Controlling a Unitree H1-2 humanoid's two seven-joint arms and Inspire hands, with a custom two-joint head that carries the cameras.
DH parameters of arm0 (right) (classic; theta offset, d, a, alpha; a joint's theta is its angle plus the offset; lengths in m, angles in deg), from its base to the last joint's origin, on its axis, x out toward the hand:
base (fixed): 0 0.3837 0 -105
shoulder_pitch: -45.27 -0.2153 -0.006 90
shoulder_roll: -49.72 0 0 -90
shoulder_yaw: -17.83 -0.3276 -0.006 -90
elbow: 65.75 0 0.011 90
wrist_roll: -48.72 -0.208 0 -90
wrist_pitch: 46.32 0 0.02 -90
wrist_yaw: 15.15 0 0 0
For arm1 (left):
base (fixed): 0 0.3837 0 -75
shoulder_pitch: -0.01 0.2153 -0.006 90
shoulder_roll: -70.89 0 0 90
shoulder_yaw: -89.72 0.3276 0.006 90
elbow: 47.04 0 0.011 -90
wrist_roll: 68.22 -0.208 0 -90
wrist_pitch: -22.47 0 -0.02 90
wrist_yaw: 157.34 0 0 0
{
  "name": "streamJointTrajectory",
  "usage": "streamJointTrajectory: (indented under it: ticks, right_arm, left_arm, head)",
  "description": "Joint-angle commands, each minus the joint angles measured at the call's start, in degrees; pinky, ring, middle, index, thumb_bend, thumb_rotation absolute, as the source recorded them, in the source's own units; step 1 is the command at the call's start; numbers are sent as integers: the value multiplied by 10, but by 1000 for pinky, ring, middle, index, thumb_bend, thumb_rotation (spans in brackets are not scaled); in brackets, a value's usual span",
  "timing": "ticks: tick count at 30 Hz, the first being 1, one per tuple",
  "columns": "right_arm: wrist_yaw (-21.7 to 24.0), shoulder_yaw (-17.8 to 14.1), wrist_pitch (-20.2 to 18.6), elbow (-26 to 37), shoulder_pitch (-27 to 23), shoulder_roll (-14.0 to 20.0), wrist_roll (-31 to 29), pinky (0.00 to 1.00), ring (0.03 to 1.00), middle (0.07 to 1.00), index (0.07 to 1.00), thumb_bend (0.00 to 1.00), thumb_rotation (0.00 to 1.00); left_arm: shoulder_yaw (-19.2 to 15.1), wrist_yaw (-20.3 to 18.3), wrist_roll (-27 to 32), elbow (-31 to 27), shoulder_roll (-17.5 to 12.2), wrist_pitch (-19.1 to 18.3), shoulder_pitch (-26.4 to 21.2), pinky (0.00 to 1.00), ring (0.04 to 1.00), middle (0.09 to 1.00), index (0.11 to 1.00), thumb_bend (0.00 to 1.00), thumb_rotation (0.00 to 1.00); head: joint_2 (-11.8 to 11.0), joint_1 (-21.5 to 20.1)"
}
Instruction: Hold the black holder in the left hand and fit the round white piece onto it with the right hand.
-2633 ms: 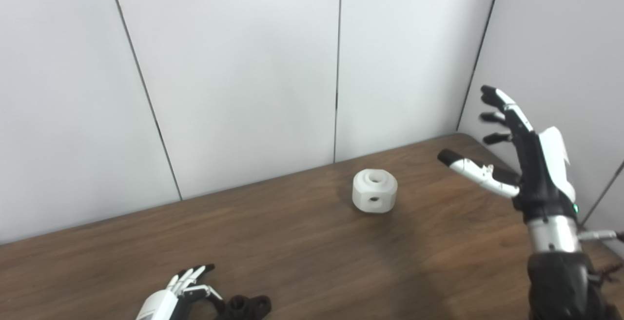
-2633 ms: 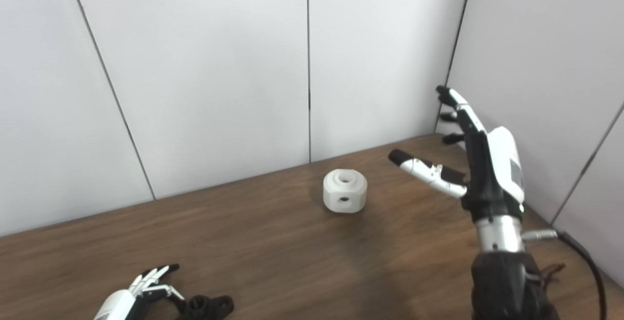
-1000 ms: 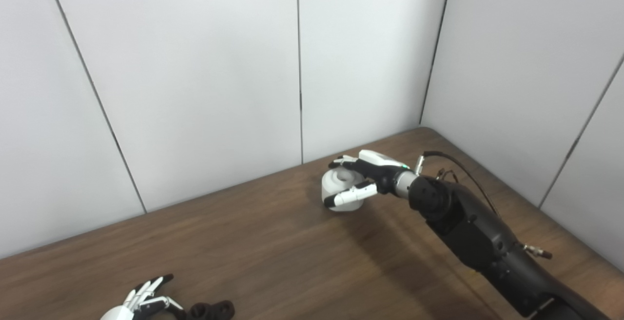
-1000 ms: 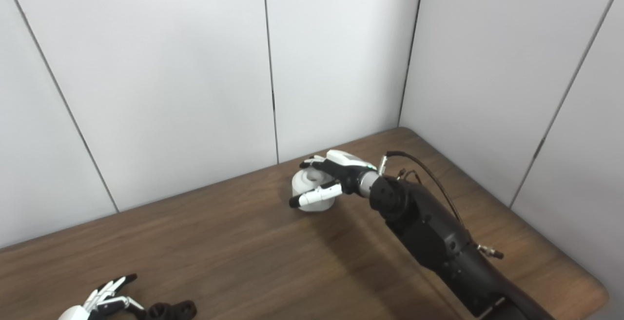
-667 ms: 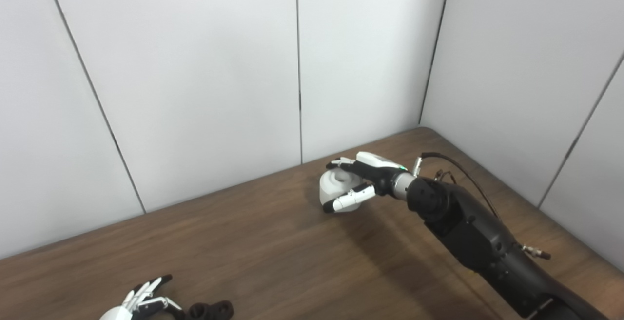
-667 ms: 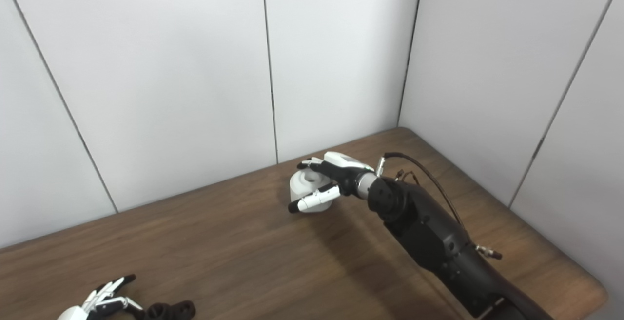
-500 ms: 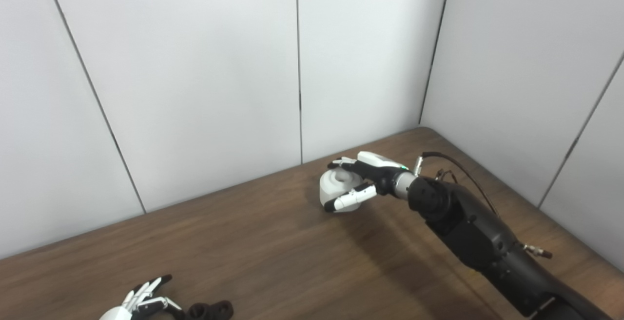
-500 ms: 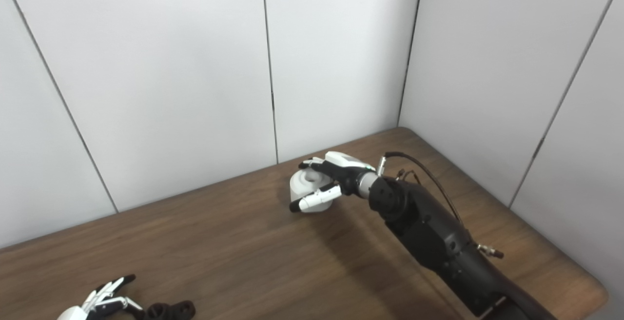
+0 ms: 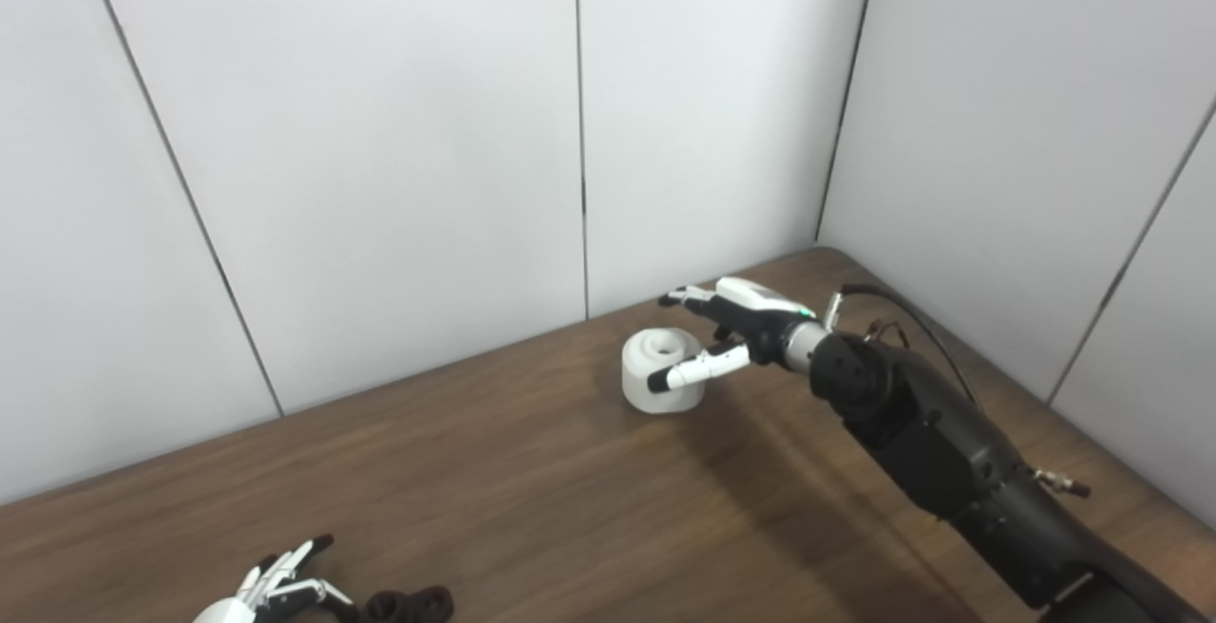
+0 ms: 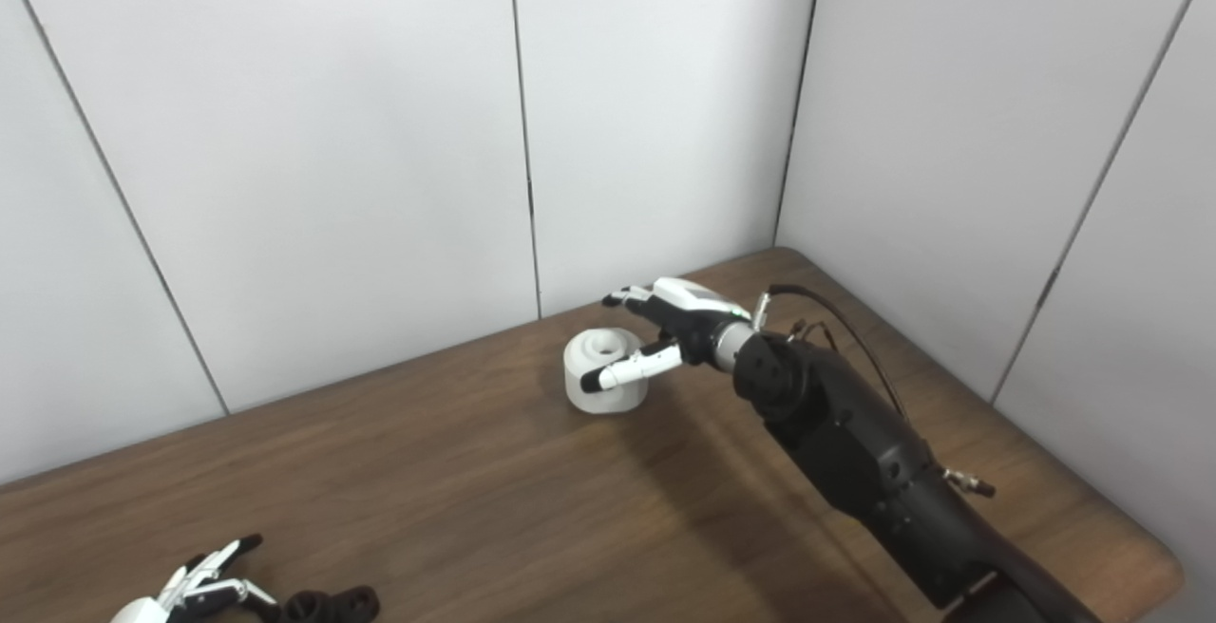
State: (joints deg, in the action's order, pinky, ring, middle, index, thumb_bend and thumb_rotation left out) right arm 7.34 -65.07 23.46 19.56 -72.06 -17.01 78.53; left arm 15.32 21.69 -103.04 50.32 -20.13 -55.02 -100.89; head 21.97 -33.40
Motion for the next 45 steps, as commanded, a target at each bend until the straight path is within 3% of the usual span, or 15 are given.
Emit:
streamJointTrajectory:
  ticks: [1,6,26,36,43,44,45]
  right_arm:
    - [-16,-17,-3,16,-23,27,9,774,994,1000,971,1000,724]
    - [-17,-25,-7,20,-16,26,7,734,983,1000,972,1000,705]
    - [-15,-1,0,-12,-16,12,7,756,1000,1000,971,1000,703]
    - [-14,20,-15,-9,-15,3,15,782,1000,1000,967,1000,634]
    - [-36,14,24,-18,-7,-5,4,785,1000,1000,907,1000,557]
    - [-46,11,39,-18,-4,-6,2,782,1000,1000,870,980,524]
    - [-56,9,51,-17,0,-7,2,774,999,1000,806,887,465]
  left_arm:
    - [-3,-1,-3,1,-9,-6,10,1000,944,930,481,510,45]
    - [-2,-2,-2,-4,-11,-6,13,1000,939,928,481,510,45]
    - [-5,-6,2,-16,-10,-12,21,1000,934,930,481,510,45]
    - [-6,-5,3,-16,-12,-7,23,1000,936,934,482,510,46]
    - [-6,-7,2,-22,-13,-11,27,1000,934,935,482,510,46]
    - [-7,-8,2,-24,-13,-13,28,1000,936,938,482,510,46]
    - [-7,-8,2,-26,-13,-14,29,1000,936,938,482,510,46]
  head:
    - [0,0]
    - [2,1]
    - [9,11]
    - [11,16]
    - [12,18]
    - [12,18]
    - [13,19]
